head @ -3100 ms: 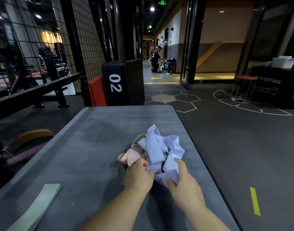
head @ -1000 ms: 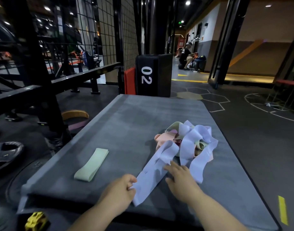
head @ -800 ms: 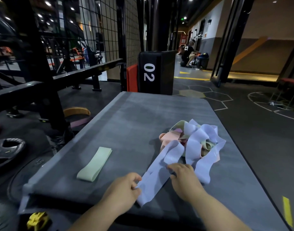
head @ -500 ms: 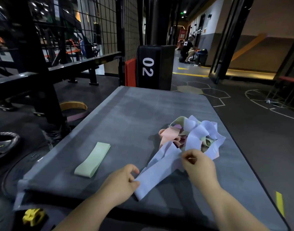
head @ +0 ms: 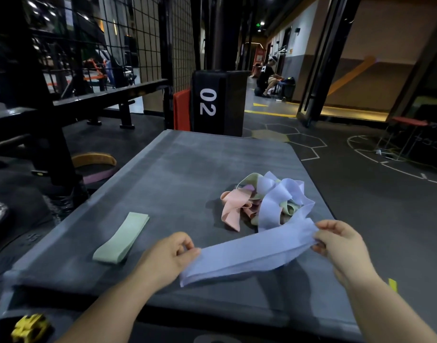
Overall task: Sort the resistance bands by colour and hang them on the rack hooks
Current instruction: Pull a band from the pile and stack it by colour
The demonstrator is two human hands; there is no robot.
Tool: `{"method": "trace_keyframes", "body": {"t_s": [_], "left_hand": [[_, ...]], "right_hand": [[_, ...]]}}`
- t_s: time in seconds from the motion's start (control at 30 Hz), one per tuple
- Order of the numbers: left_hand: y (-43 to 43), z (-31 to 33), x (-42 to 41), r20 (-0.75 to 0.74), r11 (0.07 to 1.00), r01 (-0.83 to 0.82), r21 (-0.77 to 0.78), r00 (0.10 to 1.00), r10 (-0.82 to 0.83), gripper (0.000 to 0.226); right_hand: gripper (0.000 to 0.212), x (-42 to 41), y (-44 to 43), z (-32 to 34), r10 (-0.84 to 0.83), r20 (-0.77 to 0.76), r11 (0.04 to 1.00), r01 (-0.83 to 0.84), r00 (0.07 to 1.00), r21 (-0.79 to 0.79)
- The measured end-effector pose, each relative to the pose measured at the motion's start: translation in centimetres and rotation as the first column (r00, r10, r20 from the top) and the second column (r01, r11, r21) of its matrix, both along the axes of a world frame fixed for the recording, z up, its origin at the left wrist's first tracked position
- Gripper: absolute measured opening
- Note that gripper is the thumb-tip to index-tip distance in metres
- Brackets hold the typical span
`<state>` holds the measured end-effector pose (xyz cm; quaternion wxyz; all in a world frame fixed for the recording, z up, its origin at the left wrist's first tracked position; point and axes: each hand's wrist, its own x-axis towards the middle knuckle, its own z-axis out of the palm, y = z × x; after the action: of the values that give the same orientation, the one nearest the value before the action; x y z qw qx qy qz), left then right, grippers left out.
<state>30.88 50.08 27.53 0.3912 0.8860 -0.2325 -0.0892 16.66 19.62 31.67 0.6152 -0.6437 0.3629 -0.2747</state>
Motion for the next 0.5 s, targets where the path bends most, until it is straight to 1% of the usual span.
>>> {"method": "trace_keyframes", "body": {"t_s": [0.1,0.17,0.23,0.33,0.4,0.5], "left_hand": [[-0.2,-0.4,0.0,0.014,1.0,-0.004,0.003,1.0,0.004,0.023],[-0.4,-0.6,0.1,0.027,1.0,-0.016,0.012,1.0,0.015,0.024],[-0.8,-0.7,0.1,0.051,0.998,-0.03,0.046,0.998,0.028,0.025],[-1.5,-0.6,-0.1,0.097,0.988,-0.067,0.137,0.994,0.054,0.025],[-1.8,-0.5,-0.2,0.128,0.973,-0.095,0.208,0.989,0.069,0.025],[-2.1,-0.4,-0.4,0.182,0.949,-0.14,0.281,0.979,0.09,0.026]], "right_hand": [[0.023,-1.4,-0.9,-0.7,0.086,-0.157,0.996,-0.079,0.984,0.052],[0.027,-2.3,-1.3,-1.3,0.156,-0.282,0.986,-0.13,0.947,0.106],[0.028,-3.1,-1.8,-1.8,0.196,-0.372,0.978,-0.156,0.907,0.135],[0.023,-3.9,-1.9,-1.4,0.241,-0.501,0.97,-0.222,0.831,0.097],[0.023,-4.3,-1.8,-1.3,0.268,-0.574,0.952,-0.305,0.774,0.033],[0.022,-4.5,-1.5,-1.4,0.253,-0.666,0.915,-0.397,0.702,-0.071]]}}
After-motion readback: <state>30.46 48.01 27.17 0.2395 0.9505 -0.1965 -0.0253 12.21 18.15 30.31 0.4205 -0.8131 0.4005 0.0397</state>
